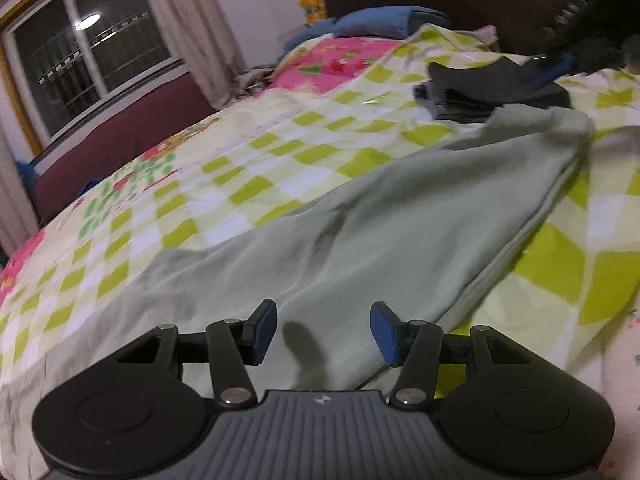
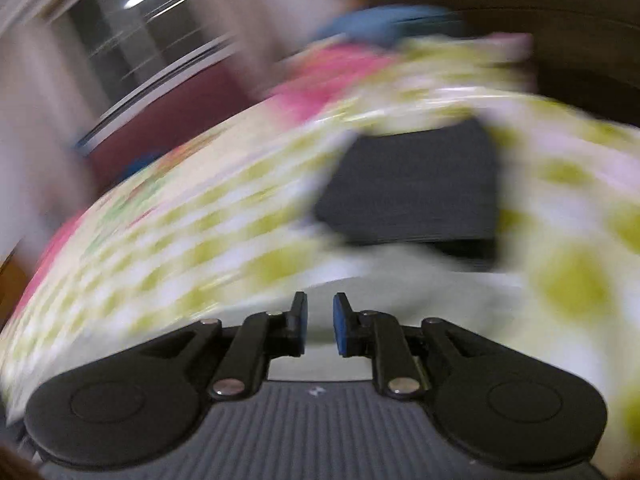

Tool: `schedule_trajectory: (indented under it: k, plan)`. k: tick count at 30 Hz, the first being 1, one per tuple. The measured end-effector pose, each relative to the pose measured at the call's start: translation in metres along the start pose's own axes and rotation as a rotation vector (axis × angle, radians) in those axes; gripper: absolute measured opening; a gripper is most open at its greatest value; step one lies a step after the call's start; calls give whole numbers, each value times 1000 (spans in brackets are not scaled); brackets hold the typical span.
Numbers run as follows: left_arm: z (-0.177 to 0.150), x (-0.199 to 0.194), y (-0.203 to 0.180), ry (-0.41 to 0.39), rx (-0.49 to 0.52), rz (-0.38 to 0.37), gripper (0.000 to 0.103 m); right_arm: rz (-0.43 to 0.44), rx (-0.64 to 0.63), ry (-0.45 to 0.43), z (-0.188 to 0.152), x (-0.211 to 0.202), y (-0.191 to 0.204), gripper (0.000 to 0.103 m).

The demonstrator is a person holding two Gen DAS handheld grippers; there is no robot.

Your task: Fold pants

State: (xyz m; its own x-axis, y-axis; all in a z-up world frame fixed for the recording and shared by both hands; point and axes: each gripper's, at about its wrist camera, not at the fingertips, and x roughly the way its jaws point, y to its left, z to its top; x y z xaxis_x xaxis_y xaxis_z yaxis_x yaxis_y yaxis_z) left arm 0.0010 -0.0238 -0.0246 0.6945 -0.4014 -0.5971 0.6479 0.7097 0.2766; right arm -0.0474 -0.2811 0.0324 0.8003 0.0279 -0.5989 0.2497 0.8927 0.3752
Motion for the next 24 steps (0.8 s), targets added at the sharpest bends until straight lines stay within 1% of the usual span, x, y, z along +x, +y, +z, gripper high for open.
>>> schedule_trajectory:
  k: [1, 3, 5, 7, 9, 11, 14, 15, 16, 19, 22, 24]
  plan:
    - [-3, 2, 3, 1, -26, 2, 66, 72, -45, 42, 3, 19, 19, 21]
    - [-8, 7, 8, 3, -67, -7, 66, 177, -135, 132, 10, 60, 58, 21]
    - [-12, 11, 11, -2, -81, -8, 66, 253, -208, 199, 15, 99, 93, 21]
    - [-15, 13, 15, -16, -89, -5, 67, 301, -268, 272, 16, 136, 121, 19]
    - [-18, 14, 20, -19, -116, -17, 69, 301, -294, 326, 12, 163, 132, 19]
    - [-20, 16, 24, -27, -133, -31, 71, 269, -315, 353, 7, 173, 133, 20]
    - [-23, 20, 25, -34, -132, -44, 74, 234, -368, 391, 0, 164, 120, 21]
    - [-23, 20, 25, -35, -135, -50, 75, 212, -383, 412, -4, 159, 114, 19]
    - [-24, 20, 26, -36, -138, -54, 75, 202, -392, 413, -10, 148, 109, 19]
    - [-24, 20, 27, -36, -147, -59, 75, 183, -419, 379, -15, 125, 101, 19]
    - [-24, 20, 25, -37, -138, -50, 75, 148, -460, 343, -9, 114, 94, 19]
    - [-24, 21, 23, -37, -133, -44, 76, 119, -478, 338, -2, 114, 88, 19]
